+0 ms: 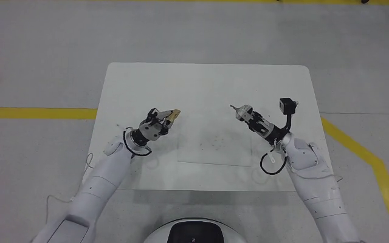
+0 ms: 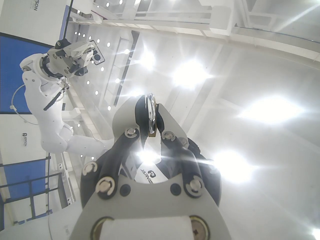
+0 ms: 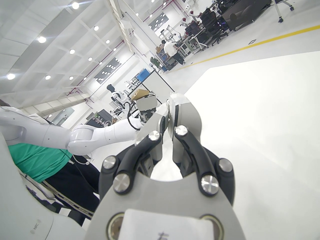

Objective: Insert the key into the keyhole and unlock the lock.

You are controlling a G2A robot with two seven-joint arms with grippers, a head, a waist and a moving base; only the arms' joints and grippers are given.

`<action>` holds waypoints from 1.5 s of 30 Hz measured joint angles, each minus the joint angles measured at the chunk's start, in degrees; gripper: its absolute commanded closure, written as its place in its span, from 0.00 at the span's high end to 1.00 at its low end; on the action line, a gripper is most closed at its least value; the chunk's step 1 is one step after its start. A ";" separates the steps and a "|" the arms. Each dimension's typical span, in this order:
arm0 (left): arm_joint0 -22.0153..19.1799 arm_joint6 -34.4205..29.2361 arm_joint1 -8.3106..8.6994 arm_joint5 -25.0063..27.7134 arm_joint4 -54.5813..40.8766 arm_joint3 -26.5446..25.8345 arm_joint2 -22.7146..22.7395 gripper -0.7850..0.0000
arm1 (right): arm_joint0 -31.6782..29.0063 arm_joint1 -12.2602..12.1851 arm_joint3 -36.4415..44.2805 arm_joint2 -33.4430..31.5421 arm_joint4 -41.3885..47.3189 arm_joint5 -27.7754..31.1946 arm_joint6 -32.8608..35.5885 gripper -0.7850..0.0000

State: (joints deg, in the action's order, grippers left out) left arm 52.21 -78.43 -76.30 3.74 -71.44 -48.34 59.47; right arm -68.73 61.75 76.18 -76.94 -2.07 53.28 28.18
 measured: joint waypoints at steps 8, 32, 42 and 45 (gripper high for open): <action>-5.79 3.96 -4.52 3.10 -1.02 -0.38 -7.20 0.00 | 0.34 -1.72 -1.25 -4.61 4.93 2.86 6.04 0.00; -6.82 6.56 -5.70 5.29 -2.03 1.24 -8.29 0.00 | 0.45 -1.90 -1.15 -4.99 5.32 2.45 6.76 0.00; -6.82 6.56 -5.70 5.29 -2.04 1.24 -8.29 0.00 | -0.13 -2.72 10.41 -5.70 21.22 -26.38 15.18 0.00; -6.82 6.56 -5.70 5.29 -2.04 1.24 -8.29 0.00 | -1.30 -3.09 14.10 -6.97 23.75 -34.84 18.37 0.00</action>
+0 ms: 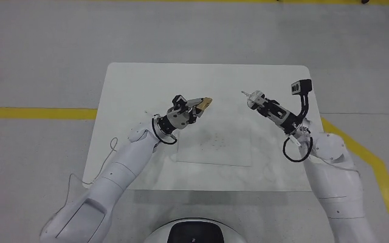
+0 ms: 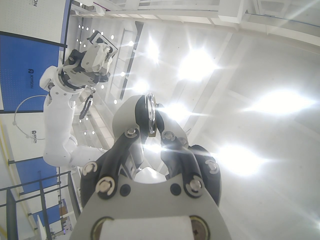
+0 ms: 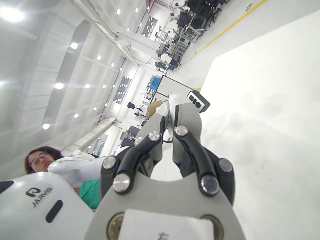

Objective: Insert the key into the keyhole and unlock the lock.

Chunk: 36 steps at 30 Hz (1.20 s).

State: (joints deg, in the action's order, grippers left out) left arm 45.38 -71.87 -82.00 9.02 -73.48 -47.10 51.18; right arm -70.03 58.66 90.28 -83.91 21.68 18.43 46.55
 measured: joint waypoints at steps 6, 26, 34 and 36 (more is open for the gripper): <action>0.00 0.00 0.00 0.00 0.00 0.00 0.00 0.00 | -2.19 -0.38 3.41 -2.56 9.36 -5.25 6.03 0.00; -0.59 10.84 -1.28 -1.75 12.05 -3.87 -1.90 0.00 | -8.35 -0.96 13.40 -5.50 10.55 -28.68 -0.77 0.00; -1.70 12.35 -1.78 0.11 16.47 -2.57 -1.99 0.00 | -11.20 -1.39 20.95 -5.86 7.44 -37.37 -3.30 0.00; -1.87 12.86 -1.72 0.43 18.44 -3.01 -1.91 0.00 | -11.19 -1.39 21.63 -5.43 6.98 -37.82 -3.84 0.00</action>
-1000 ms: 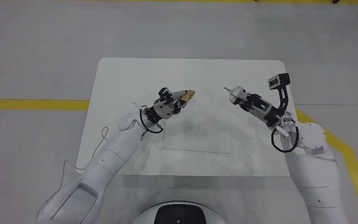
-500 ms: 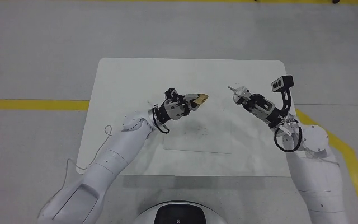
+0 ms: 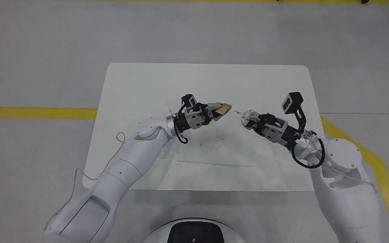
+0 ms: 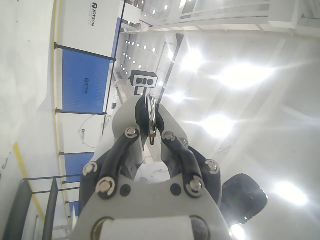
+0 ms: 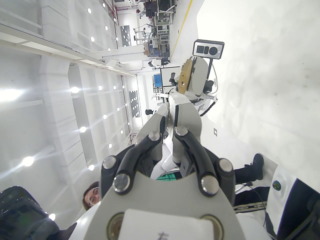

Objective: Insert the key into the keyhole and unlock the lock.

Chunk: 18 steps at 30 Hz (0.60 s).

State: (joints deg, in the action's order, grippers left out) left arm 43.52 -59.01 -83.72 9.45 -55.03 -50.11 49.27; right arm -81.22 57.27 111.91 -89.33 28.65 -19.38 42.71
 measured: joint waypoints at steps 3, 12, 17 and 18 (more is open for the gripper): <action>0.11 0.51 0.09 -0.09 1.60 -0.77 0.38 0.00 | 0.24 0.01 0.69 0.99 -1.02 -0.46 -0.65 0.00; 0.74 0.40 0.17 -1.18 2.49 -1.85 1.97 0.00 | 0.81 0.03 2.12 2.53 -3.05 -2.64 -3.59 0.00; 0.70 0.38 0.20 -1.47 3.61 -2.27 2.58 0.00 | 1.12 0.08 2.02 2.93 -2.88 -3.59 -4.67 0.00; 0.70 0.38 0.20 -1.59 3.84 -2.38 2.70 0.00 | 1.22 0.09 1.97 3.06 -2.89 -3.81 -4.89 0.00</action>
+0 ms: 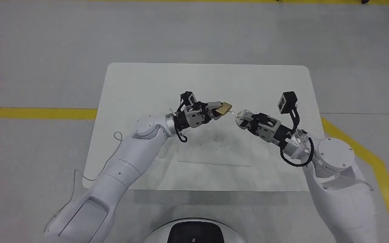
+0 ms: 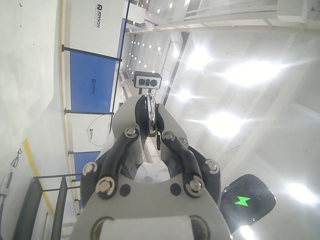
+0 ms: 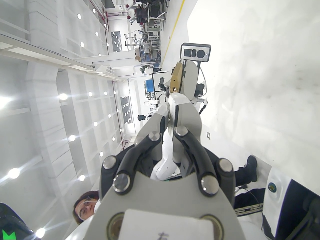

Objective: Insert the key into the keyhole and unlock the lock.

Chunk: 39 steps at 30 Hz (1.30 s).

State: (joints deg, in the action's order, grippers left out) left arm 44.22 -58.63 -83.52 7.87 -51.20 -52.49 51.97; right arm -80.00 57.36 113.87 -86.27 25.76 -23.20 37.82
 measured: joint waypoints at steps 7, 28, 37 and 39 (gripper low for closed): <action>0.07 -0.29 -0.07 -0.50 0.91 -0.30 0.63 0.00 | 0.50 0.04 -0.05 0.54 -0.08 -1.00 -1.06 0.00; -0.18 -0.60 -0.73 -0.77 3.49 0.12 1.20 0.00 | 1.08 0.01 1.50 2.13 -2.31 -3.07 -3.11 0.00; 0.79 -0.46 -0.79 -0.45 4.82 -1.03 1.54 0.00 | 1.83 0.06 0.73 3.09 -2.57 -3.08 -3.03 0.00; 1.16 -0.40 -0.80 -0.39 5.00 -1.35 1.61 0.00 | 2.18 0.09 0.24 3.30 -2.36 -2.96 -2.88 0.00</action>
State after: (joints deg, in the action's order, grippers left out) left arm 45.38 -59.04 -84.32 7.47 -46.19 -53.84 53.58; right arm -77.81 57.45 114.12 -82.97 23.41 -26.15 34.94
